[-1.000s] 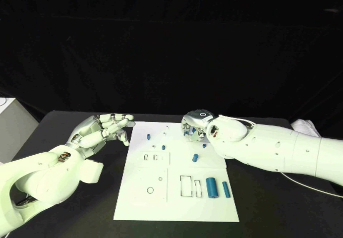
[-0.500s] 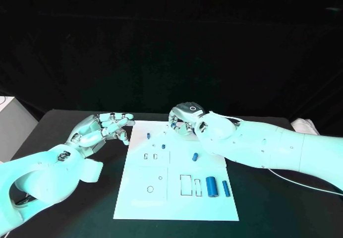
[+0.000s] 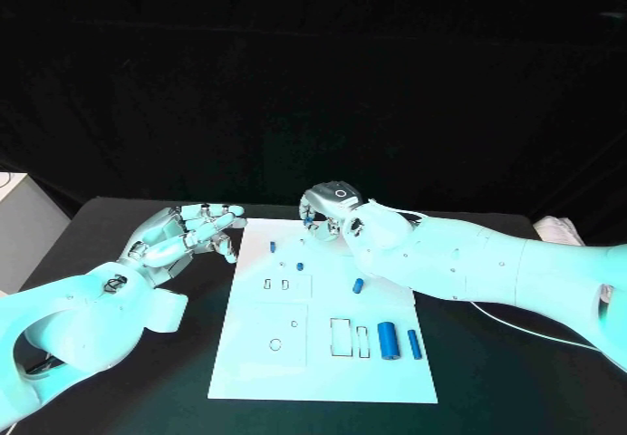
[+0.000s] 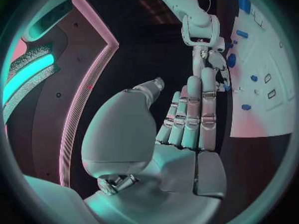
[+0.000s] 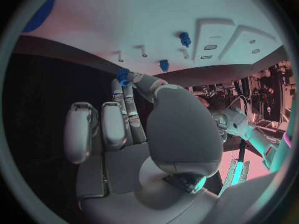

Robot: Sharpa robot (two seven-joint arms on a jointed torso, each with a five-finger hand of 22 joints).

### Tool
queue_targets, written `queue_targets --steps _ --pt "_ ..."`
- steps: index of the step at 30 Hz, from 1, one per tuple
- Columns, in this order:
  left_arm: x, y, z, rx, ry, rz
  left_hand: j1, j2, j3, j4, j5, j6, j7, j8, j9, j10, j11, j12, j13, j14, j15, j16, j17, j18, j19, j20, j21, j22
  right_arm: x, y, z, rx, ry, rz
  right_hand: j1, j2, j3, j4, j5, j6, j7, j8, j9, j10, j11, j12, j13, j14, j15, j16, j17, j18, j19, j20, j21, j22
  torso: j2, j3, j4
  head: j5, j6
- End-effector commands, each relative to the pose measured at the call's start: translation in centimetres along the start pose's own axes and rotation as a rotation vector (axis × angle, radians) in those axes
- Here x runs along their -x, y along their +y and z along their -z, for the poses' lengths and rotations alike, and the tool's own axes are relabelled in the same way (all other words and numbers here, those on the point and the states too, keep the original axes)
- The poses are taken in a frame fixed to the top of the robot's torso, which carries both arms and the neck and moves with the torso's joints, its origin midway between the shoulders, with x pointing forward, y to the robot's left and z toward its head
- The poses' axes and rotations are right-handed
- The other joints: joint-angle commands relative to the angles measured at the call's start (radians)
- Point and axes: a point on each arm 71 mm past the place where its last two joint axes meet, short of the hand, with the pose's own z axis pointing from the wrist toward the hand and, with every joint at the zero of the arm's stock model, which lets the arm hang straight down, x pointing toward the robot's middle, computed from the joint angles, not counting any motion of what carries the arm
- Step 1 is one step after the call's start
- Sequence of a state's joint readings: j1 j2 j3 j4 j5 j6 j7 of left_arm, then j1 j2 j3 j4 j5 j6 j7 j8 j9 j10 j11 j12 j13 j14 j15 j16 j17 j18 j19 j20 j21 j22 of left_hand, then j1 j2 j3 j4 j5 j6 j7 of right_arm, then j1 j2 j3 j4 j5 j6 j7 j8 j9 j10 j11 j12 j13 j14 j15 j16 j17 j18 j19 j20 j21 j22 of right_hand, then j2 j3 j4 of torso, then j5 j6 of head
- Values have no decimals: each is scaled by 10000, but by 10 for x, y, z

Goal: Assemble the parts on the task board

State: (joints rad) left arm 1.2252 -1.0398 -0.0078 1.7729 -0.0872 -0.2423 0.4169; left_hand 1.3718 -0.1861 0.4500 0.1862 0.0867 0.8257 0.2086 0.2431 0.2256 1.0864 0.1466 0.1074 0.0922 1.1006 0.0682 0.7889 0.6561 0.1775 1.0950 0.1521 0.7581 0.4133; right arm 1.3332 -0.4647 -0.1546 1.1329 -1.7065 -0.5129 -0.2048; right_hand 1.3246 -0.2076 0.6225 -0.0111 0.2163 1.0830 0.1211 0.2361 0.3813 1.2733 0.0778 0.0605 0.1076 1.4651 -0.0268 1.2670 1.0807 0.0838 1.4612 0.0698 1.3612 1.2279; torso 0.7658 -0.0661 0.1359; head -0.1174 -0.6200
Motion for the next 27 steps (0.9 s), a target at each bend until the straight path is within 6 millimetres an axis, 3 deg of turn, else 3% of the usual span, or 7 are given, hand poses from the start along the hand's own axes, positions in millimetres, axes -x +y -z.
queue_targets --steps 1,27 --pt "-3 -2 -1 -92 222 9 -55 41 65 -4 -45 -74 144 -16 12 -78 18 52 12 -54 -13 37 9 37 -45 -1 52 9 -3 -2 -1 -114 159 160 156 101 320 -385 44 -18 53 37 11 351 -251 51 190 252 -44 56 14 -158 47 -19 35 10 21 -40 34 -40 37" --pt "-4 -4 -2 -138 262 -33 -55 41 65 -4 -45 -74 144 -16 12 -78 18 52 12 -54 -13 37 9 37 -45 -1 52 9 -15 0 -5 -114 658 243 105 76 306 -382 29 -33 59 29 30 335 -241 41 197 242 -35 46 -22 -148 27 -11 4 -38 47 -66 80 29 -7"
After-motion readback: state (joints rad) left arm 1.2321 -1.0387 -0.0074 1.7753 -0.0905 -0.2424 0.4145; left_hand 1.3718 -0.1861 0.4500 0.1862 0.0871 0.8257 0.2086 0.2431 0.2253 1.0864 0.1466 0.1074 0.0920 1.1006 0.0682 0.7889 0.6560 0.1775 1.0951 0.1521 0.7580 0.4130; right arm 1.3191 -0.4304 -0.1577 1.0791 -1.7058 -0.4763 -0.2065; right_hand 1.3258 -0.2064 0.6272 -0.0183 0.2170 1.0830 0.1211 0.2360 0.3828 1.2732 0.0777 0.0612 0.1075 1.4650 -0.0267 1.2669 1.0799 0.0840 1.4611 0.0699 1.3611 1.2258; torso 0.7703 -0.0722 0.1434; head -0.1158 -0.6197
